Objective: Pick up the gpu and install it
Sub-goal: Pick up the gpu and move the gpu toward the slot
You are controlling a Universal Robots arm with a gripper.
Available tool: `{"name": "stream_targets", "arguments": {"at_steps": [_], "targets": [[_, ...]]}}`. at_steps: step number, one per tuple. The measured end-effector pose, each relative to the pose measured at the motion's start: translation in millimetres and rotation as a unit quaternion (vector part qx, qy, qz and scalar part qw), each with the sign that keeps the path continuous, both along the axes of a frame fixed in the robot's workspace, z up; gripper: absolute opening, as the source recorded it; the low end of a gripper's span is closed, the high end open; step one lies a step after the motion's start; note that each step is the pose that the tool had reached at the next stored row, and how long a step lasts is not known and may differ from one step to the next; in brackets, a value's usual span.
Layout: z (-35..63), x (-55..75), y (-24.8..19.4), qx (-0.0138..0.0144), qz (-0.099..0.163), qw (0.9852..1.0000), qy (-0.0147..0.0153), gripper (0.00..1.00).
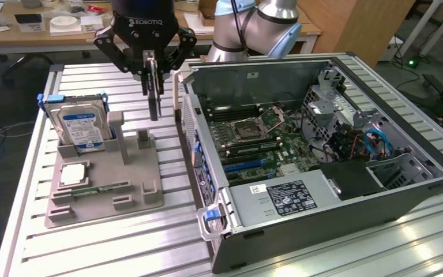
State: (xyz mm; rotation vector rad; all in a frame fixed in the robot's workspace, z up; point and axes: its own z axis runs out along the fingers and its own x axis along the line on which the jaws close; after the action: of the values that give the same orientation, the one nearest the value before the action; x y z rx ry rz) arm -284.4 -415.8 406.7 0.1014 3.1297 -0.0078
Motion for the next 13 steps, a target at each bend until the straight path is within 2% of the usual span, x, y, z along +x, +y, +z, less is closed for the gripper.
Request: {"name": "stream_targets", "arguments": {"at_steps": [13], "targets": [[0.0, 11.9, 0.0, 0.0000, 0.000, 1.0000, 0.0000, 0.28]]}}
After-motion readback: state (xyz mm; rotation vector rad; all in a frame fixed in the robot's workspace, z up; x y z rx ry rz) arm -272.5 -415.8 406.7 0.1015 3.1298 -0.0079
